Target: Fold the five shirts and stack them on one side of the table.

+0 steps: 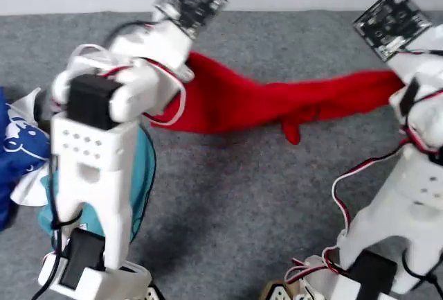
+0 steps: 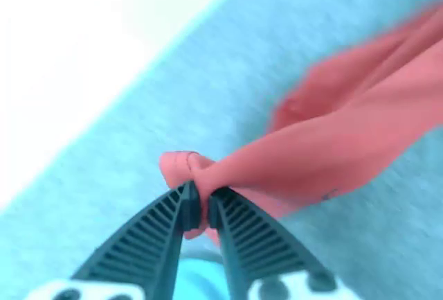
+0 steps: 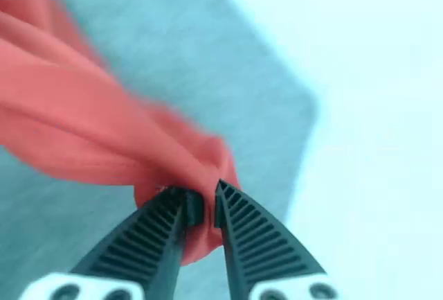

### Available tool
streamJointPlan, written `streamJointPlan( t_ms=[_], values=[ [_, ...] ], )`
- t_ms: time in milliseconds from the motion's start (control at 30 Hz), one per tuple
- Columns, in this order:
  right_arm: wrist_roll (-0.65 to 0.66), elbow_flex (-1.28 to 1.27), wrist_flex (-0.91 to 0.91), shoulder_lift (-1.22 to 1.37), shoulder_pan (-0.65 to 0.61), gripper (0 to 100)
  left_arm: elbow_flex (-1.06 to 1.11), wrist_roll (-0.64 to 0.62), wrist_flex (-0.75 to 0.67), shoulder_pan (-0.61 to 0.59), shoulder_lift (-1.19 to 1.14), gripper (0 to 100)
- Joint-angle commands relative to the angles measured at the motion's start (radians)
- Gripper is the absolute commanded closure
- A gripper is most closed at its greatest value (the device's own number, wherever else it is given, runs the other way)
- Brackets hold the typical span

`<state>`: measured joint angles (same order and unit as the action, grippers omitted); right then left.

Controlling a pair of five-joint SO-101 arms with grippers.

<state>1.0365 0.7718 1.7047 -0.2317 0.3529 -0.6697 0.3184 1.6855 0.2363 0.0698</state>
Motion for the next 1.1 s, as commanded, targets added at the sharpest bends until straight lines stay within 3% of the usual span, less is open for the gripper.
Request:
streamJointPlan(
  t_ms=[0,233,433,633,833,1067],
  values=[
    [-0.015,0.115,-0.099,-0.048,-0.012,98.8,-0.133,0.023,-0.034,-0.049,0.049,100],
    [-0.012,0.293,-0.248,-0.048,-0.012,98.8,-0.272,0.074,-0.025,-0.051,0.057,100],
    [-0.009,0.453,-0.257,-0.048,-0.005,98.8,-0.441,0.084,0.028,-0.057,0.057,100],
    [-0.002,0.562,-0.257,-0.048,0.139,98.8,-0.587,0.084,0.071,-0.058,0.077,100],
    [0.055,0.580,-0.255,-0.048,0.197,98.8,-0.427,0.089,0.071,-0.051,0.198,100],
    [0.074,0.577,-0.153,-0.091,0.196,98.8,-0.117,0.192,0.069,-0.049,0.411,100]
  ],
)
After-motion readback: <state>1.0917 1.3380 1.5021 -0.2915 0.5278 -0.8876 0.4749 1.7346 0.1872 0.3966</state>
